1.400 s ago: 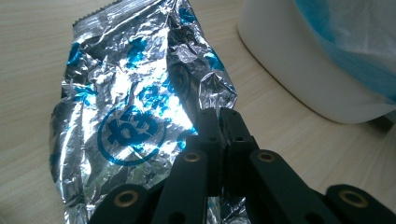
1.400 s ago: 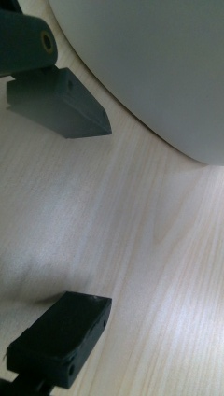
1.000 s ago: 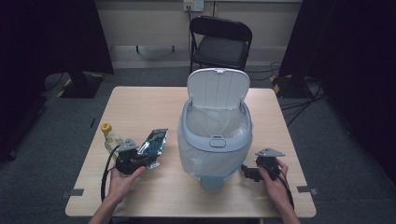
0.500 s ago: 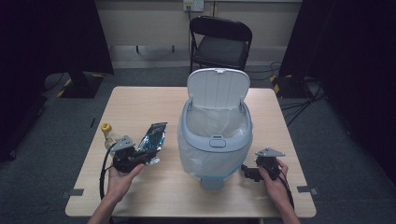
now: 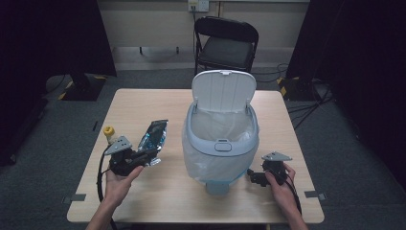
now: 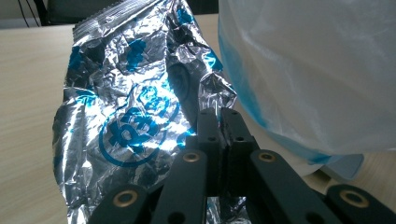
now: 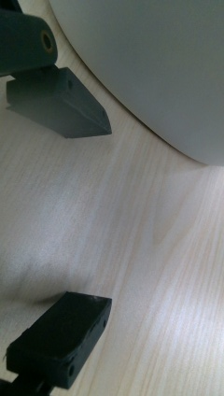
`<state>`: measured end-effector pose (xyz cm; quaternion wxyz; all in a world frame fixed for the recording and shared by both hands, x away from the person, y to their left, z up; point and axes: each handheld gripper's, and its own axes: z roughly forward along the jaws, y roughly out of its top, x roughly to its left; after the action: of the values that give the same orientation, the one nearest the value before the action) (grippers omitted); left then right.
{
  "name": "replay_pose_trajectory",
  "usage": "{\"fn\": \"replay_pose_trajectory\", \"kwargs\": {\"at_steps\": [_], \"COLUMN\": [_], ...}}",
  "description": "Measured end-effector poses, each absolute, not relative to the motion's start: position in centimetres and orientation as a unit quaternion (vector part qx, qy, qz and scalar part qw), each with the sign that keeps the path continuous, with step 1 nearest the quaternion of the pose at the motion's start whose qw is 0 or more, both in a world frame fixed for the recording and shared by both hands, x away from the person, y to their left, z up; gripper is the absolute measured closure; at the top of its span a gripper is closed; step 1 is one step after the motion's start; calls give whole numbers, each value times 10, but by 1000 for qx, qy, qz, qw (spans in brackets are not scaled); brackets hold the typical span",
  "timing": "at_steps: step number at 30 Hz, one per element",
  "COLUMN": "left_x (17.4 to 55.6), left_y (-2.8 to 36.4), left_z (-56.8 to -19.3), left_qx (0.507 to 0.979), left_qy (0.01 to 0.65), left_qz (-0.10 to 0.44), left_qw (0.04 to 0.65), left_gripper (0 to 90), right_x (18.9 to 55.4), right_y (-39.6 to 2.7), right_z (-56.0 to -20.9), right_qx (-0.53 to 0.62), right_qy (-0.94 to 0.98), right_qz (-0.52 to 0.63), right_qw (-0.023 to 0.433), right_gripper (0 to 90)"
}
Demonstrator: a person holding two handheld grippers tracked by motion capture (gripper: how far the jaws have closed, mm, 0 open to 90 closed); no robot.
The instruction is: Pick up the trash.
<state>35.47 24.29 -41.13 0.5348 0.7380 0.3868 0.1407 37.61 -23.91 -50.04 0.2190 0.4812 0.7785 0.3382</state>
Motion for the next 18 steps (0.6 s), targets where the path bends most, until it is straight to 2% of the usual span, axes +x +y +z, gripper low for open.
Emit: {"fn": "replay_pose_trajectory", "kwargs": {"at_steps": [18], "left_x": [353], "left_y": [244], "left_z": [-368], "left_qx": [711], "left_qy": [357], "left_qz": [172], "left_qw": [580], "left_gripper": [879], "right_x": [376], "right_y": [-239], "right_z": [-500], "right_qx": [481], "right_qy": [779], "right_qz": [338], "right_qw": [219], "right_gripper": [134]}}
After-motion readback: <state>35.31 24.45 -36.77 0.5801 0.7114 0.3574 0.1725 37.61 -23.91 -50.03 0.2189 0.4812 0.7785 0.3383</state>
